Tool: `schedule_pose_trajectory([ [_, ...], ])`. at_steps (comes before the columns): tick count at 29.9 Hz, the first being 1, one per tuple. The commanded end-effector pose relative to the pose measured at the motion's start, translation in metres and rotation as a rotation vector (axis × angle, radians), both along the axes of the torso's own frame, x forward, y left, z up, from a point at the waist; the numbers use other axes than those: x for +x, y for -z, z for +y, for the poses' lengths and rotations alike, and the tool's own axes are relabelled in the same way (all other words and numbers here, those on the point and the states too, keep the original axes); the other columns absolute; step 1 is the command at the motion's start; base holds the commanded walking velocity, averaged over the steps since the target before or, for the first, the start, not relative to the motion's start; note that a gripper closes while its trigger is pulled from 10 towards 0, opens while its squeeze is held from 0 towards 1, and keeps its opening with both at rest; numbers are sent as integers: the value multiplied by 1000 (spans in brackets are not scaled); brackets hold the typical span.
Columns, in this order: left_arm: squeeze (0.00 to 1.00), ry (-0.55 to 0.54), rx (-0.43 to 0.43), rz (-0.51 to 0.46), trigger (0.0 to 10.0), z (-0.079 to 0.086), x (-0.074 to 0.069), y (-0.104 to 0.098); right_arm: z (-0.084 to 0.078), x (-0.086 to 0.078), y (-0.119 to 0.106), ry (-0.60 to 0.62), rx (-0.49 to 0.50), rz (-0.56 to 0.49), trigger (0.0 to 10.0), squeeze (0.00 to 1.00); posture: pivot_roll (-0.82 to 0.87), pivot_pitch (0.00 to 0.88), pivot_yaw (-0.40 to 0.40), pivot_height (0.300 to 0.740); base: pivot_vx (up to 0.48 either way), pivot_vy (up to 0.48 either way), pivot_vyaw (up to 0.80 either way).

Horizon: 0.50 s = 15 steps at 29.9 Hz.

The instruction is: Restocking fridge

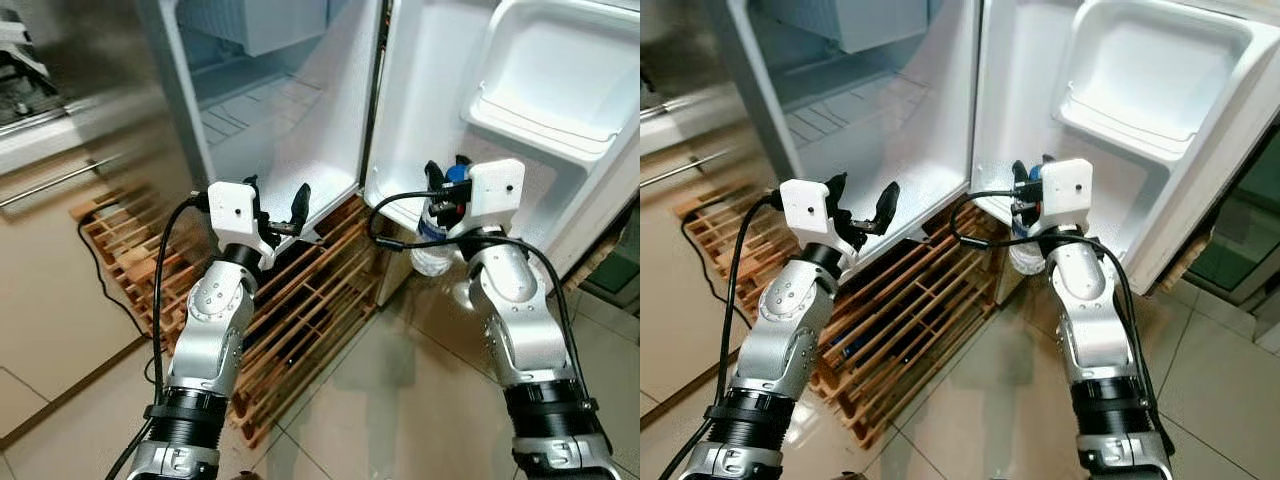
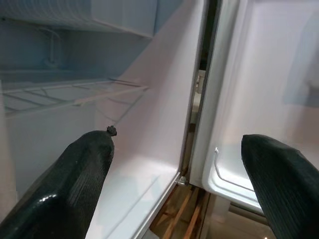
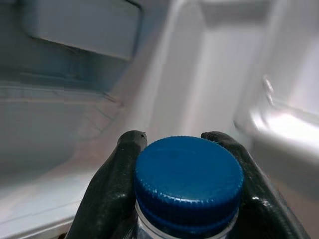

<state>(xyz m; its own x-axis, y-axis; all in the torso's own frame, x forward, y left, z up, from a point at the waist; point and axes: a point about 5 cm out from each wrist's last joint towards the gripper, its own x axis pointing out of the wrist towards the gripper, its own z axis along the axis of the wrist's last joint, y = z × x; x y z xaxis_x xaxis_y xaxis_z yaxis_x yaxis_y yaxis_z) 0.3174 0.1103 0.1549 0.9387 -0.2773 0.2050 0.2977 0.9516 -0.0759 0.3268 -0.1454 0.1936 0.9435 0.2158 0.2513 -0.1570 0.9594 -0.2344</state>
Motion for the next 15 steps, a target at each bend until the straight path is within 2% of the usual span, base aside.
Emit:
schedule_pose_trajectory([
  [1,0,20,1,-17,10000,-3,-1,-5,6,3,-12,-37,-61,-60,10000,0,-76,0,12,740,0,0,0],
  [2,0,22,3,-18,10000,-3,-1,-6,9,4,-13,-60,-105,-70,10000,0,-73,0,13,740,0,0,0],
  [4,0,22,3,-18,10000,-2,-1,-6,9,5,-13,-63,-121,-74,10000,0,-71,0,13,740,0,0,0],
  [9,0,7,3,-16,10000,2,-3,-6,-2,12,-9,-74,-256,-86,10000,0,-56,0,16,740,0,0,0],
  [10,0,7,3,-16,10000,2,-3,-6,-2,12,-9,-74,-256,-86,10000,0,-56,0,16,740,0,0,0],
  [11,0,-2,-4,-9,10000,4,-3,-5,-8,13,-5,-80,-350,-93,10000,0,-54,0,18,740,0,0,0],
  [15,0,-13,-20,1,10000,8,-5,-4,-19,15,-1,-82,-489,-107,10000,0,-55,0,22,740,0,0,0],
])
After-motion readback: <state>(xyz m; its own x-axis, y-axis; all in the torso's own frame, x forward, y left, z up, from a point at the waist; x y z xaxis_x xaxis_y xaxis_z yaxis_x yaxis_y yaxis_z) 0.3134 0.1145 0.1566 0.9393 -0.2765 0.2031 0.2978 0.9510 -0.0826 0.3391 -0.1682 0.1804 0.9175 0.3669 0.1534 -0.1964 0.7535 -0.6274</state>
